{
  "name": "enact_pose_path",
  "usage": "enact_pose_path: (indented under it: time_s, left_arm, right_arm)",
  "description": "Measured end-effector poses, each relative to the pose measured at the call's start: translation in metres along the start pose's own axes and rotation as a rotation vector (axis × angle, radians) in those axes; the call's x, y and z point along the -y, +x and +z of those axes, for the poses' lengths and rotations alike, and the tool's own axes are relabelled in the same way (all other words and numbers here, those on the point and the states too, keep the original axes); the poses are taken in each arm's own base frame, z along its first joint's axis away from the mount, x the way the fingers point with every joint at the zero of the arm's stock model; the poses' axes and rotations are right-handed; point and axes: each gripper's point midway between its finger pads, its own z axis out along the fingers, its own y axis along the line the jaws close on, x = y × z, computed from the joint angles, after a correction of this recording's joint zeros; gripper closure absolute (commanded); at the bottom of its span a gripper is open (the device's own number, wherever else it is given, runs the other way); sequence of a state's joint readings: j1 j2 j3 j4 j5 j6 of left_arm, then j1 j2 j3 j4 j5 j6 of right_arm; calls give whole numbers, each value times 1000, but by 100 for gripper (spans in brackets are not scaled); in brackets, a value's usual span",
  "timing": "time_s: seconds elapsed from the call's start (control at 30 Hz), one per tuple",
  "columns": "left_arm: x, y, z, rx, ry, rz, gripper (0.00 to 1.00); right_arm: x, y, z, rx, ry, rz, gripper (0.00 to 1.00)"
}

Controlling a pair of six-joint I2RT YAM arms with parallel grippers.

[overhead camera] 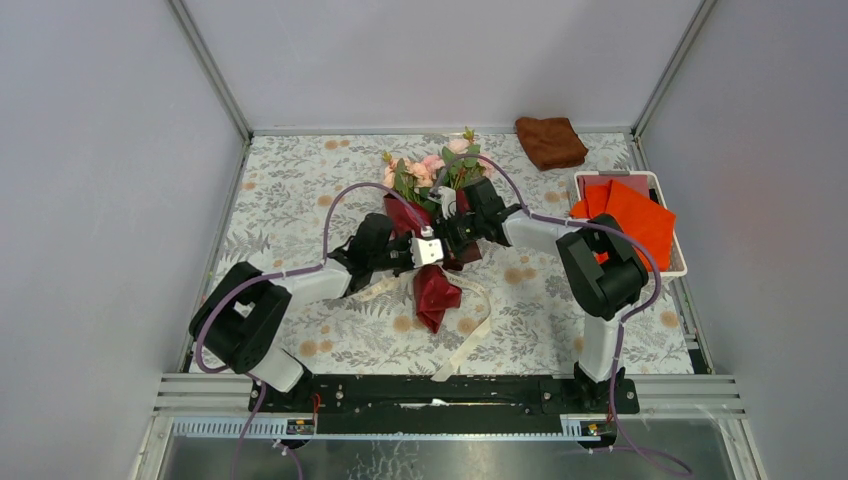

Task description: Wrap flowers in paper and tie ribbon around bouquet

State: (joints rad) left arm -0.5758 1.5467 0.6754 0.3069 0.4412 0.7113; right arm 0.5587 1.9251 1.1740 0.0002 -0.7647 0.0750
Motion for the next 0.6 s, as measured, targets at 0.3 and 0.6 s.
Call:
enact_pose_path:
  time_s: [0.3, 0.6]
  left_arm:
    - [9, -9, -35, -27, 104, 103, 32]
    - [14, 31, -67, -200, 163, 65, 2]
  right_arm:
    - [5, -3, -6, 31, 88, 9, 100]
    - [8, -3, -7, 41, 108, 27, 97]
